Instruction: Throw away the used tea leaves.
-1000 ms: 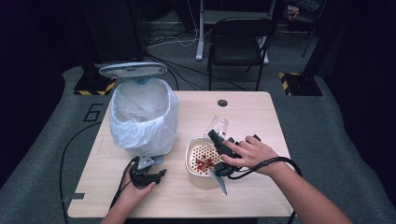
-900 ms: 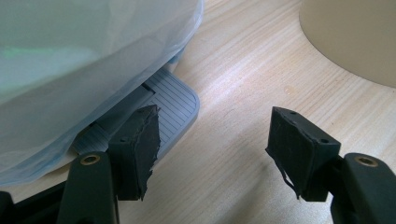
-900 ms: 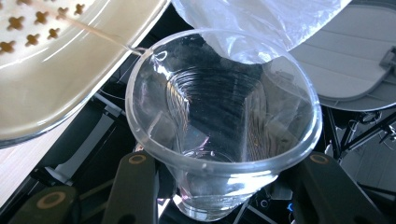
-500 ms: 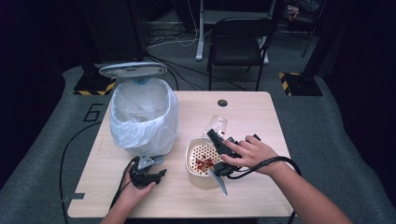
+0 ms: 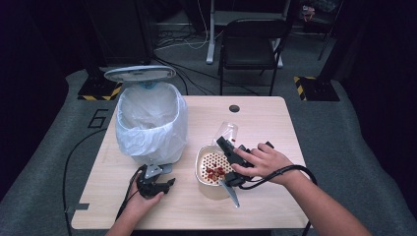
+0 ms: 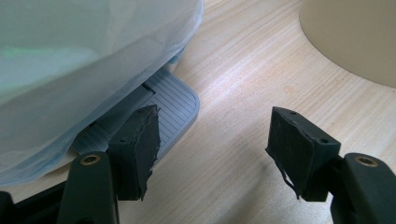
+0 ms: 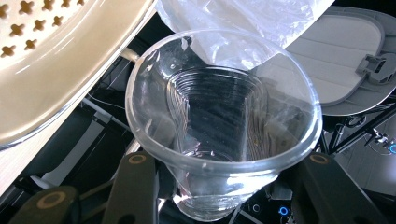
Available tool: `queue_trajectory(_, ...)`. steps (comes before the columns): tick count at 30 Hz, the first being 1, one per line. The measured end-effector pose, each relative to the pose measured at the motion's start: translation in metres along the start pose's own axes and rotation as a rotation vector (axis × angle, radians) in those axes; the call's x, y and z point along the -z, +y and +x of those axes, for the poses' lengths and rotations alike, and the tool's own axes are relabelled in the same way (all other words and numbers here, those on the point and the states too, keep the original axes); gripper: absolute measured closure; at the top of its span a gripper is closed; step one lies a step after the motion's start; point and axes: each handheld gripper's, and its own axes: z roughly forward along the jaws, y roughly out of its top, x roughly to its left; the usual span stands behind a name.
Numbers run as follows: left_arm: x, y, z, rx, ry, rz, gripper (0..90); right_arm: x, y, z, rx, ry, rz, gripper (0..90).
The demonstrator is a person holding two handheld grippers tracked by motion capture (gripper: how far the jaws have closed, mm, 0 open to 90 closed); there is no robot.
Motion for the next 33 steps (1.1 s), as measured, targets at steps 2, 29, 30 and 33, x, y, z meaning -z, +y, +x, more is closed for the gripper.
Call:
queue_trajectory(2, 0.000, 0.000, 0.000, -0.001, 0.000, 0.000, 34.1, 0.002, 0.002, 0.009, -0.144, -0.001, 0.033, 56.6)
queue_trajectory(29, 0.000, 0.000, 0.000, -0.001, 0.000, -0.001, 34.1, -0.005, -0.032, -0.035, -0.667, 0.157, -0.119, 56.2)
queue_trajectory(30, 0.000, 0.000, 0.000, 0.000, 0.000, 0.000, 34.1, -0.006, -0.035, -0.037, -0.717, 0.167, -0.124, 56.2)
queue_trajectory(33, 0.000, 0.000, 0.000, 0.000, -0.001, 0.000, 34.1, -0.008, -0.042, -0.042, -0.831, 0.207, -0.147, 56.3)
